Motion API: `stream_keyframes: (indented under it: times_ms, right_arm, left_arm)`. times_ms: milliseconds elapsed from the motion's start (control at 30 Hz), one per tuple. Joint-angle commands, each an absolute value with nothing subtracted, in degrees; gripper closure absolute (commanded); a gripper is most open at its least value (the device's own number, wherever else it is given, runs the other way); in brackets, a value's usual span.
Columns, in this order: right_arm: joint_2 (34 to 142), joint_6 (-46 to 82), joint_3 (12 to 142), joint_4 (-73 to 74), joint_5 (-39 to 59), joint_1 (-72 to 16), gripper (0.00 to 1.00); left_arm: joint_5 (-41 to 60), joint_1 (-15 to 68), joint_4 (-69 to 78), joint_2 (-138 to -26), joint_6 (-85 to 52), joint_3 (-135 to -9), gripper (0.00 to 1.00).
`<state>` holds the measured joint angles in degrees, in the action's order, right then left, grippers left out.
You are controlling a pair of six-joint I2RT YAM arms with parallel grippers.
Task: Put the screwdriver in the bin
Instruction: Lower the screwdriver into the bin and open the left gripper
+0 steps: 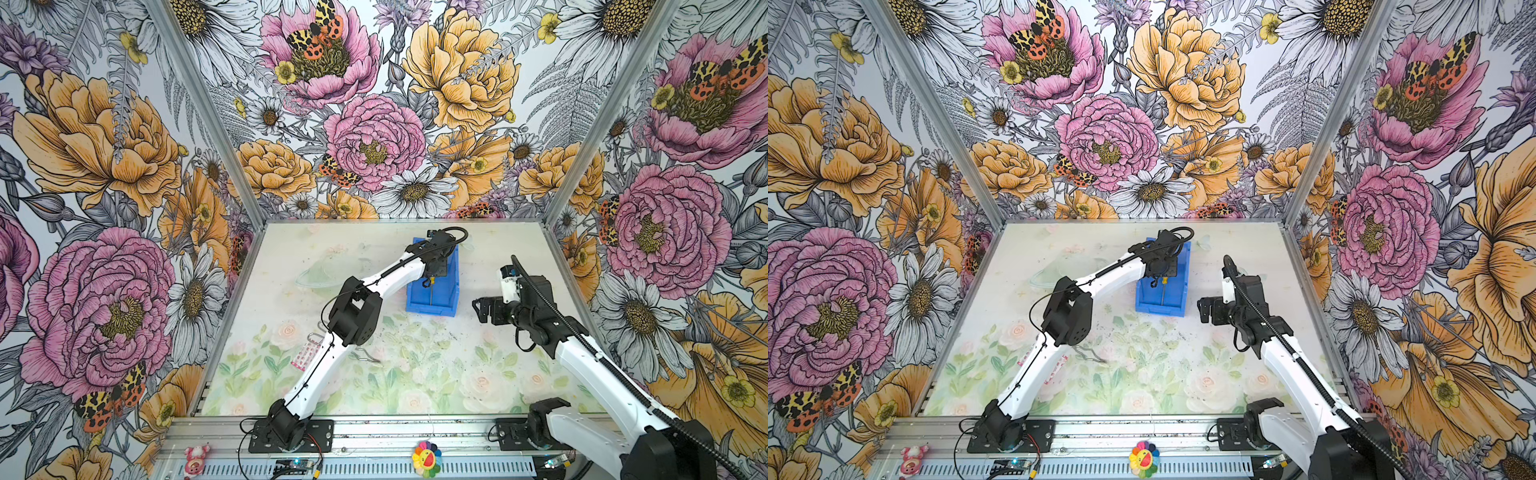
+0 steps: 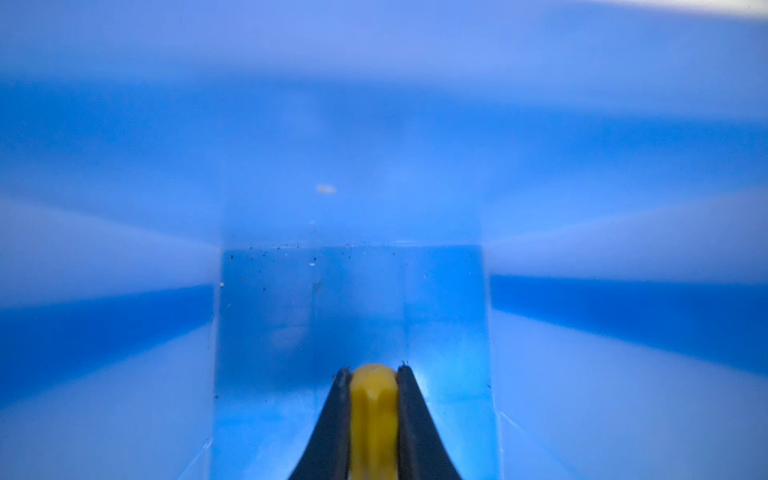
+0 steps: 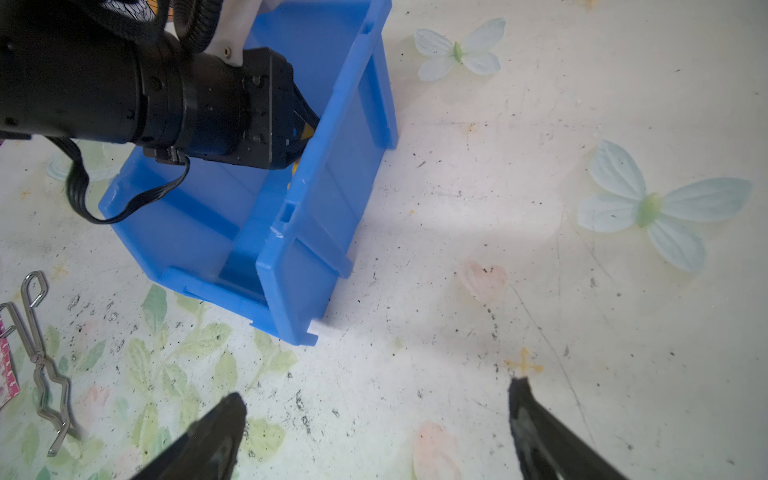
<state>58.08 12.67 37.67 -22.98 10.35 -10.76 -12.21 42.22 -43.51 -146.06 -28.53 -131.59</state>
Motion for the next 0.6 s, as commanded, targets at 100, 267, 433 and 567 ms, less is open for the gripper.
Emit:
stream_keyframes:
  times_ms: [100,267,433,567]
  right_arm:
    - [57.9,13.6,38.1,-22.9,11.1,-10.2,0.01]
    - [58.2,13.7,38.8,-23.3,11.9,-10.3,0.01]
    - [57.8,14.3,39.6,-24.2,12.1,-10.2,0.01]
    - [57.1,14.4,40.1,-24.8,11.4,-10.2,0.01]
  left_arm:
    - [-12.6,42.3,-42.9,-147.6,-29.0,-132.7,0.94]
    - [-13.4,42.9,-42.8,-147.2,-28.2,-132.6,0.77]
    - [-13.8,43.2,-42.6,-146.0,-28.6,-132.7,0.68]
    - [-13.9,43.6,-41.7,-144.3,-27.8,-132.8,0.62]
